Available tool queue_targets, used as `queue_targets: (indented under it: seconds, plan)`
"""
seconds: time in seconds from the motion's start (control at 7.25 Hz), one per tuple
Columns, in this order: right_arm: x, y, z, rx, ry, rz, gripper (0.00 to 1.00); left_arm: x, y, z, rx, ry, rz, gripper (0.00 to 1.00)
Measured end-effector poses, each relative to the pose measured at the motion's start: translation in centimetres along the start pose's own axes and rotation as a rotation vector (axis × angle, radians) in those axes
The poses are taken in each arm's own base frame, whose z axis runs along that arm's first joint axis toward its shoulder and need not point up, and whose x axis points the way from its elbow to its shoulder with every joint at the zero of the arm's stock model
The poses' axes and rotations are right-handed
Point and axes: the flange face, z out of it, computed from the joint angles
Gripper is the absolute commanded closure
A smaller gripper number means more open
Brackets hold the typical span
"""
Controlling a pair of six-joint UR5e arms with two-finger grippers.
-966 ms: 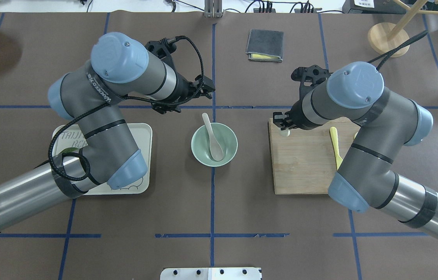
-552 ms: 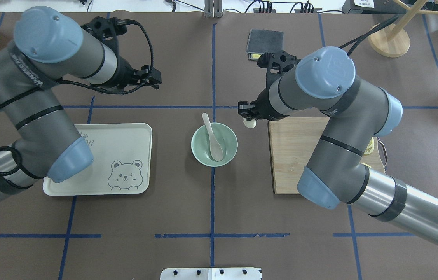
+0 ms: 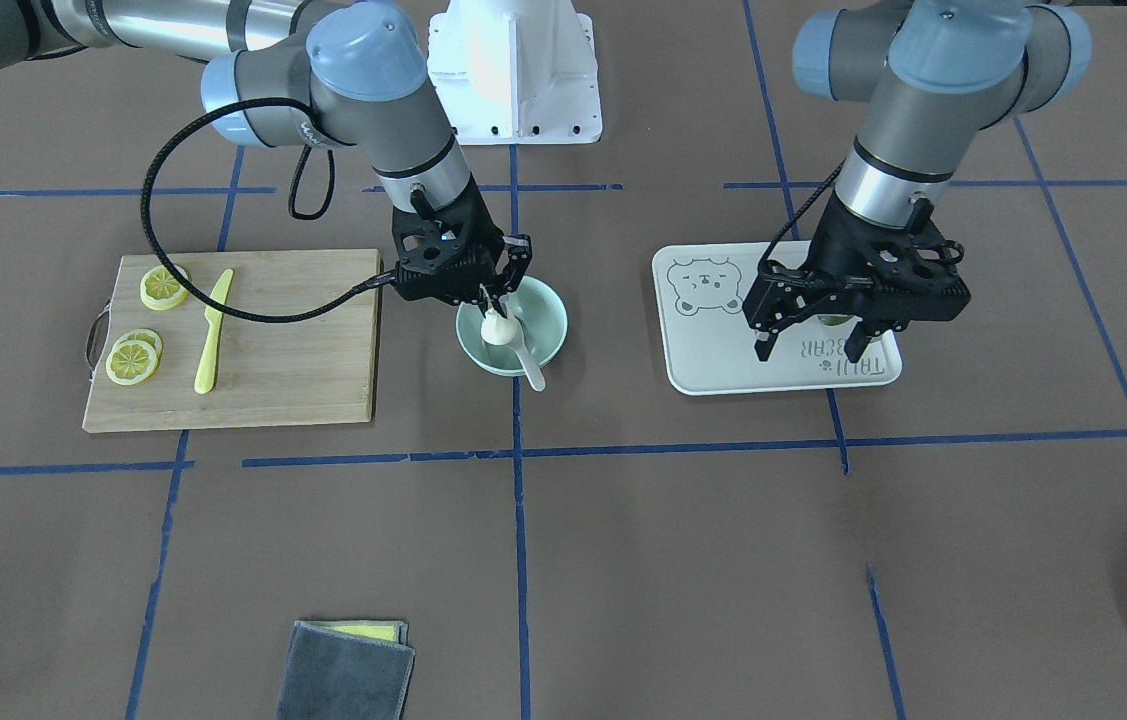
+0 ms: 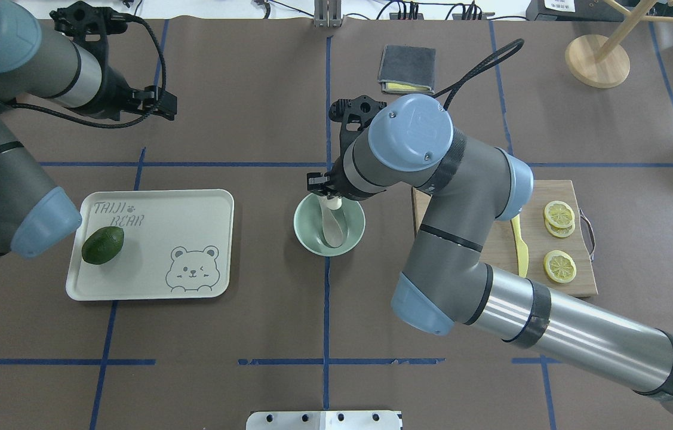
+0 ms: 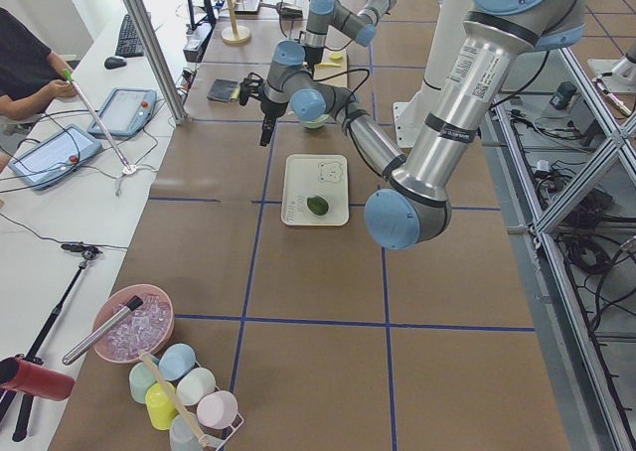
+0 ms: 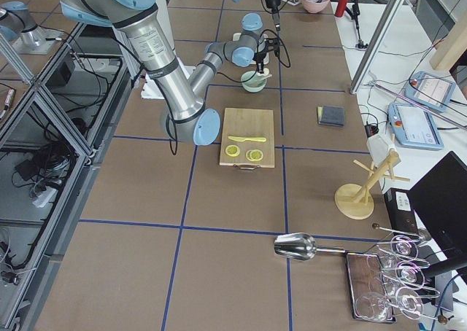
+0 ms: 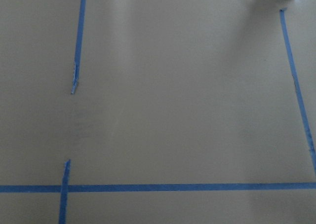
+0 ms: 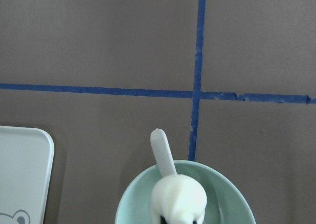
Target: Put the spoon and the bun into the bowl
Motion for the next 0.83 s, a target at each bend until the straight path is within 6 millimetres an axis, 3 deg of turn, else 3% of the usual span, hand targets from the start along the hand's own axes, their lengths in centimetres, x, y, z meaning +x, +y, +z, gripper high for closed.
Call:
queue_targets:
  seconds: [0.14, 0.55, 0.83]
  plan:
    - [-0.4, 0.6, 0.5, -0.005, 0.002, -0.003, 0.01, -2.2, -0.6, -0.1, 0.008, -0.025, 0.032, 0.0]
    - [-0.8, 0.9, 0.5, -0.003, 0.0, 0.003, 0.0, -9.1, -1.8, -0.6, 0.01, -0.1, 0.148, 0.0]
    - [-1.1, 1.0, -0.5, 0.005, -0.009, 0.003, 0.0, -12.9, -2.0, -1.0, -0.025, -0.104, 0.201, 0.0]
